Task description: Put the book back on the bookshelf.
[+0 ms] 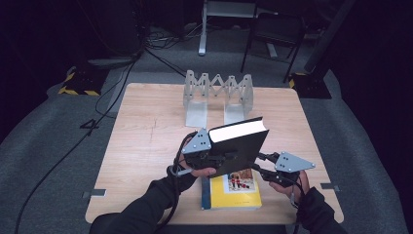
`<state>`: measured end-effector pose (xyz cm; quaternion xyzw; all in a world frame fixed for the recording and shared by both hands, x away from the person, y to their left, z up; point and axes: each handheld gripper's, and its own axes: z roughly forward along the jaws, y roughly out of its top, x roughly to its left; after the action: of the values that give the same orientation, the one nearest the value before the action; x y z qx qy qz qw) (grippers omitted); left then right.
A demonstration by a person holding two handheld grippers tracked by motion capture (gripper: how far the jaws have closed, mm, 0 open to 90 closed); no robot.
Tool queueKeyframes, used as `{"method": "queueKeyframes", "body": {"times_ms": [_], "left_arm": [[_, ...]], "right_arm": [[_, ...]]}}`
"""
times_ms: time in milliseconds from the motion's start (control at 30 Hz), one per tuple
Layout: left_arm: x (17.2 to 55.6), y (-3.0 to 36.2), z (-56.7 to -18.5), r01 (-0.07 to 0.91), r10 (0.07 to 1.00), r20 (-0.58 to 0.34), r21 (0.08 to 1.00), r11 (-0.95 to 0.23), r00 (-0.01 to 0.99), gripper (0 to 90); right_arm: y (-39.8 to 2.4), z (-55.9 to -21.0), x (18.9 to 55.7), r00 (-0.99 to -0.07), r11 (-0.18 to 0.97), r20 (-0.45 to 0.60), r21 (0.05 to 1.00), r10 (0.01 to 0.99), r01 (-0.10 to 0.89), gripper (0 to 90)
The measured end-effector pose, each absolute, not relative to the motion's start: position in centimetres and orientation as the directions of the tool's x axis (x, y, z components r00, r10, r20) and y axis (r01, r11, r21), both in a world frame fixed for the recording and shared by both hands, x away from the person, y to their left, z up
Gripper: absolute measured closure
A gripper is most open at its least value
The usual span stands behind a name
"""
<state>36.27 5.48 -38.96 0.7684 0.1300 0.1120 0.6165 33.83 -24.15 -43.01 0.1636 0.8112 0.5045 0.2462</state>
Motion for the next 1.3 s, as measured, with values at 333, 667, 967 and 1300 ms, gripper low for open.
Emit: {"method": "queueKeyframes", "body": {"times_ms": [333,667,967,1300], "left_arm": [[36.6,5.5,-38.4,0.067,0.326,-0.002,0.980,-0.189,0.945,44.9],[36.8,5.4,-37.7,0.071,0.311,-0.013,0.982,-0.175,0.950,47.1],[36.6,4.9,-36.6,0.090,0.350,-0.017,0.976,-0.196,0.937,50.1],[37.4,7.1,-34.8,0.071,0.493,0.038,0.977,-0.201,0.869,51.3]], "right_arm": [[-25.6,-43.0,33.5,-0.824,0.466,-0.230,0.883,0.518,0.046,45.0],[-30.4,-45.0,34.9,-0.766,0.527,-0.145,0.803,0.627,0.279,32.0],[-32.4,-47.1,35.9,-0.741,0.558,-0.117,0.738,0.661,0.381,33.7],[-32.1,-47.1,35.9,-0.735,0.561,-0.133,0.738,0.665,0.375,33.5]]}}
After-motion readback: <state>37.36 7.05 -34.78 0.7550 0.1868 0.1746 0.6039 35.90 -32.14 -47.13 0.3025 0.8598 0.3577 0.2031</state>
